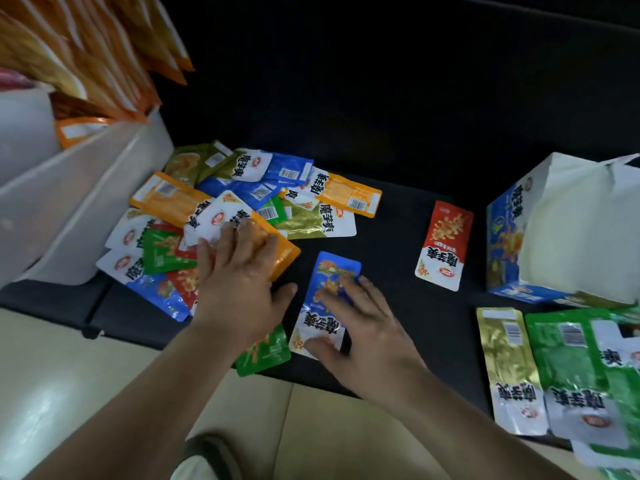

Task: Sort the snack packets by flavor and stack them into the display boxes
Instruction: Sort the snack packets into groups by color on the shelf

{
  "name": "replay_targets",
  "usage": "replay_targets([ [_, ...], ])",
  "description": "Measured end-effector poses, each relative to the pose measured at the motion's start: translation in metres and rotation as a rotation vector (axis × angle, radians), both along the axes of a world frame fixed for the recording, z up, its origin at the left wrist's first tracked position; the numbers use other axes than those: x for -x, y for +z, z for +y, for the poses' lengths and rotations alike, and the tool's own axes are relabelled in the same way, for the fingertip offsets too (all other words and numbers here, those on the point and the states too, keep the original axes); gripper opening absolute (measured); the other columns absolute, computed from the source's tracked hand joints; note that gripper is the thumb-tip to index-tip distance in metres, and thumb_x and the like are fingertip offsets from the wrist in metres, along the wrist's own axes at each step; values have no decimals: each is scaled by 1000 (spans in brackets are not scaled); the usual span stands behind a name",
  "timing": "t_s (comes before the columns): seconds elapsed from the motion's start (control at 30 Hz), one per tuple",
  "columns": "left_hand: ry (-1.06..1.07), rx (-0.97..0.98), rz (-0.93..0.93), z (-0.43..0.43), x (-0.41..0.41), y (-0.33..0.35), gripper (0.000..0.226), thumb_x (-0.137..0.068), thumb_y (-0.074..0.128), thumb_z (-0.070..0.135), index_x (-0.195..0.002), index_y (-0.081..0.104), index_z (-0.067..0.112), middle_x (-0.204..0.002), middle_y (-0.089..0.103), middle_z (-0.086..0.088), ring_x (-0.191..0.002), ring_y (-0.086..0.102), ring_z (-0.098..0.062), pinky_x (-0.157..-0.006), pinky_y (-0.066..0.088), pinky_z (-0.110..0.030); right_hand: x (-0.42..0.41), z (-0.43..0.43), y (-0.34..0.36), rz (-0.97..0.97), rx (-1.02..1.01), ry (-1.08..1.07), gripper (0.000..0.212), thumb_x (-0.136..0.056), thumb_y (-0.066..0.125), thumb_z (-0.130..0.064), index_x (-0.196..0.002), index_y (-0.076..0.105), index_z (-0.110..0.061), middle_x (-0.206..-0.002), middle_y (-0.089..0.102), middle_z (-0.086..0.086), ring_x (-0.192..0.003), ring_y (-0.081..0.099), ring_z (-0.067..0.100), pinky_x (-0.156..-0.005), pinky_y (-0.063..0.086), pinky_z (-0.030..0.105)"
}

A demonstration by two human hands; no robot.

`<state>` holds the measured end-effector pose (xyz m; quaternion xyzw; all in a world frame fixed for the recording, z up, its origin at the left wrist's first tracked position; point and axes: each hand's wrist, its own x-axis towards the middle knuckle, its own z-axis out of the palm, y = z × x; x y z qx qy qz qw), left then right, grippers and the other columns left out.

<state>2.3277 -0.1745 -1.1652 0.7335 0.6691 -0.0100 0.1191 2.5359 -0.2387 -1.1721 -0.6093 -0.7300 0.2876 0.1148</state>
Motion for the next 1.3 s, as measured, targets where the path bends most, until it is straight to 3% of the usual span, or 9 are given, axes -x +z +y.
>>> replay_targets([
  [0.1, -170, -147, -205, -17, -5, -10, 38, -89, 62, 43, -121, 71, 26, -149, 53, -8, -144, 44, -37, -119, 23, -59, -8, 5, -10, -104, -121, -7, 62, -86, 55, -61, -140, 61, -33, -161, 43, 6, -153, 34, 29, -116, 43, 51],
  [0.2, -210, -247, -362, -26, -9, -15, 22, -90, 62, 33, -98, 78, 19, -128, 66, -5, -127, 60, -31, -117, 35, -52, -23, 17, -5, -48, -94, -128, 47, -85, 77, -47, -127, 71, -25, -163, 39, 8, -154, 32, 28, -115, 44, 46],
  [0.37, 71, -211, -125, -23, -13, -8, 64, -80, 76, 56, -127, 65, 13, -121, 60, -13, -112, 52, -41, -97, 46, -55, -31, 17, 3, -160, -86, -269, 58, -75, 86, -50, -119, 64, -19, -129, 48, 0, -121, 47, 23, -86, 54, 39],
  [0.57, 175, -74, -21, -14, -28, -1, 89, -72, 81, 61, -146, 51, 22, -132, 56, -17, -124, 47, -43, -102, 39, -59, -35, 21, 10, -71, 129, -346, 58, -73, 89, -45, -111, 47, -31, -114, 50, -9, -106, 46, 13, -79, 46, 32],
  [0.8, -90, 19, -206, -26, -61, -3, 66, -74, 82, 25, -137, 63, 25, -128, 57, -3, -115, 57, -35, -98, 44, -55, -66, -3, 20, 335, 302, -579, 29, -86, 81, -15, -91, 56, -28, -91, 67, -13, -66, 68, 11, -57, 58, 32],
  [1.03, 136, 156, -335, -41, -93, 1, 81, -68, 91, 39, -140, 55, 27, -116, 62, -7, -111, 59, -36, -91, 50, -53, -115, -43, 40, 482, 287, -572, 19, -93, 72, -7, -90, 59, -19, -65, 61, -23, -50, 56, 2, -49, 52, 29],
  [1.13, 121, 245, -423, -43, -104, 10, 48, -69, 91, 34, -109, 66, 27, -99, 61, -2, -95, 64, -29, -78, 52, -42, -144, -68, 50, 496, 292, -555, 18, -99, 61, -2, -93, 57, -18, -56, 53, -25, -49, 49, -1, -52, 52, 25],
  [1.23, 91, 264, -505, -51, -123, 23, 22, -83, 82, 34, -82, 60, 30, -78, 64, 6, -70, 64, -16, -60, 43, -32, -165, -95, 60, 537, 241, -639, 22, -94, 69, -9, -90, 58, -27, -66, 60, -4, -60, 55, 14, -65, 61, 53],
  [1.3, 69, 312, -621, -61, -147, 38, 14, -90, 76, 35, -84, 63, 32, -74, 70, 11, -66, 67, -7, -58, 42, -29, -184, -113, 64, 559, 166, -782, 27, -88, 77, -11, -86, 57, -29, -78, 66, 20, -66, 60, 30, -61, 59, 55],
])
